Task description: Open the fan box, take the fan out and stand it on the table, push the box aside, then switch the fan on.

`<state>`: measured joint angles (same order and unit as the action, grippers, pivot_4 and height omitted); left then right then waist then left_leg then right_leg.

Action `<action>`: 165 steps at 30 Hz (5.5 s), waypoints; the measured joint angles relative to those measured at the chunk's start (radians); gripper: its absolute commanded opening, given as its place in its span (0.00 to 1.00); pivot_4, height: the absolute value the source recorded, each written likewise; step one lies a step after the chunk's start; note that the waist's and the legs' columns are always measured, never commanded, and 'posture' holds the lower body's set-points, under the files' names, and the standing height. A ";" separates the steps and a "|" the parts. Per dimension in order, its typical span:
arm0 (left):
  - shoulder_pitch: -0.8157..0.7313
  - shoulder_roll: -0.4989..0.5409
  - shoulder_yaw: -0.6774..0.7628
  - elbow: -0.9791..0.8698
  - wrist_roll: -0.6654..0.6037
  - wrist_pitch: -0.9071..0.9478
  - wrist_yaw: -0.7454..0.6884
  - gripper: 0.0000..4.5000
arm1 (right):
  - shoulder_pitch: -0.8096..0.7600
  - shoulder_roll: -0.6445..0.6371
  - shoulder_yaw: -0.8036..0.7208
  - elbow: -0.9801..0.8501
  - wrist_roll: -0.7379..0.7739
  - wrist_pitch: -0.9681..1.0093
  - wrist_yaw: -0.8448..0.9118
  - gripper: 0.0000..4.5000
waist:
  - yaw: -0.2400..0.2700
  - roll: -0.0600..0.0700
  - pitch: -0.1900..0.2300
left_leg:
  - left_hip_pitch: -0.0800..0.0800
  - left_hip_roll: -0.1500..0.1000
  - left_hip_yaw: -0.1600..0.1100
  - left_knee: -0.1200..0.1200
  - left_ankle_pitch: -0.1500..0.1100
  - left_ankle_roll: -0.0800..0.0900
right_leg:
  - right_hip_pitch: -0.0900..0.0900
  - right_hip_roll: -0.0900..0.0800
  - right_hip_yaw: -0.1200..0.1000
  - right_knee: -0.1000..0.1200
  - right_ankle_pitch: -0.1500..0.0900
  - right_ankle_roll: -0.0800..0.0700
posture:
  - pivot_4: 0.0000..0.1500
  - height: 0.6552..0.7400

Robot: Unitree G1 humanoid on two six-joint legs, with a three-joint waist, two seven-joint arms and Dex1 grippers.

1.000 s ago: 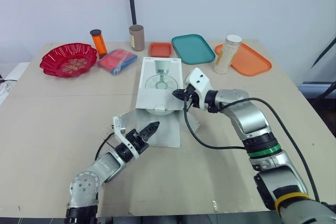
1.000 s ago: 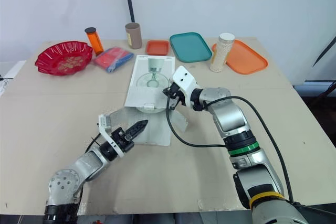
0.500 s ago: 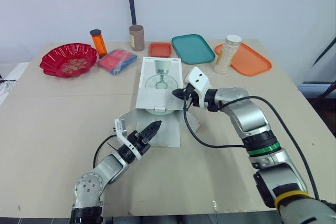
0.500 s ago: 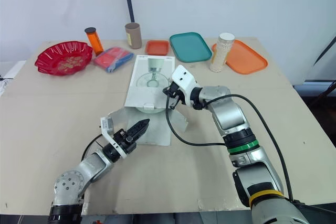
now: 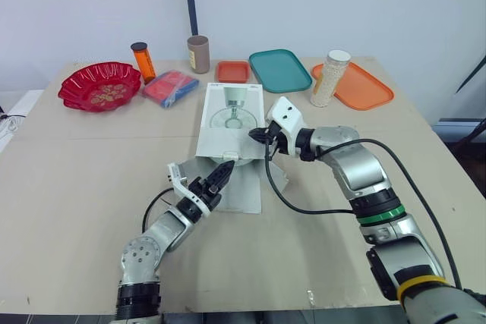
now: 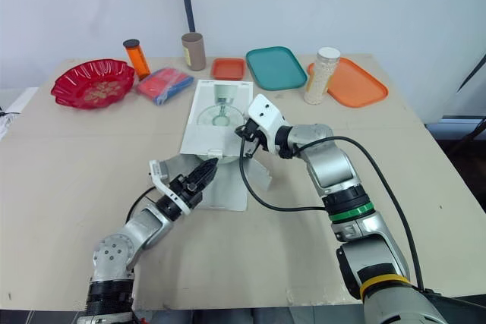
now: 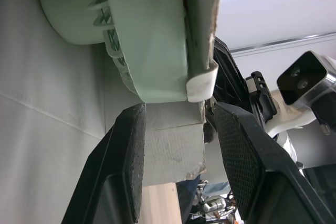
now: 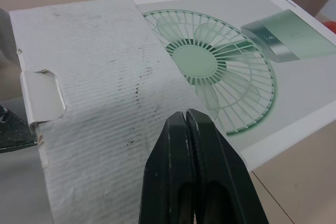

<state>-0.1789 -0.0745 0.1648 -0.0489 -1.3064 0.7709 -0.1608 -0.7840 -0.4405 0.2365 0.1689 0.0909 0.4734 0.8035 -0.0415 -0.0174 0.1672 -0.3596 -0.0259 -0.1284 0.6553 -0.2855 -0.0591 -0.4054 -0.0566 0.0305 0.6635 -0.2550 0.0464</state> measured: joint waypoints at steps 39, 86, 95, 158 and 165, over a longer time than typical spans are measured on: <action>-0.075 -0.018 0.031 0.095 0.008 0.018 0.009 0.21 | 0.015 -0.003 -0.001 -0.048 -0.035 0.031 -0.011 0.00 | 0.004 0.000 0.000 | 0.000 0.000 -0.001 -0.001 0.003 -0.005 | 0.000 0.000 0.000 -0.001 0.000 0.001 | 1.00 1.00; 0.054 0.083 0.010 -0.013 -0.116 0.068 0.024 0.36 | 0.030 -0.006 0.000 -0.081 -0.044 0.037 -0.020 0.00 | 0.006 0.000 0.000 | 0.000 0.000 -0.001 -0.002 0.002 -0.005 | 0.000 0.000 0.000 -0.002 -0.001 0.001 | 1.00 1.00; 0.107 0.123 0.021 -0.064 -0.168 0.113 0.041 0.36 | 0.030 0.002 0.000 -0.074 -0.045 0.026 -0.021 0.00 | 0.006 0.000 0.000 | 0.000 0.000 -0.001 -0.002 0.002 -0.005 | 0.000 0.000 0.000 -0.002 -0.001 0.001 | 1.00 1.00; 0.053 0.494 0.052 0.019 -0.360 0.190 -0.007 1.00 | 0.028 0.039 0.000 -0.048 -0.066 -0.014 -0.028 0.00 | 0.006 0.000 0.001 | 0.000 0.001 -0.001 -0.004 0.000 -0.004 | -0.001 0.001 -0.001 -0.005 0.000 0.000 | 1.00 1.00; 0.053 0.470 0.052 0.020 -0.353 0.196 -0.003 0.52 | 0.028 0.039 0.000 -0.048 -0.066 -0.014 -0.029 0.00 | 0.006 0.000 0.001 | 0.000 0.001 -0.001 -0.004 0.000 -0.004 | -0.001 0.001 -0.001 -0.005 0.000 0.000 | 1.00 1.00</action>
<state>-0.1255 0.3953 0.2166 -0.0289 -1.6595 0.9674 -0.1635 -0.7559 -0.4018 0.2361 0.1207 0.0247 0.4596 0.7740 -0.0358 -0.0178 0.1678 -0.3599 -0.0245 -0.1295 0.6509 -0.2851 -0.0636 -0.4062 -0.0560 0.0298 0.6581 -0.2550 0.0463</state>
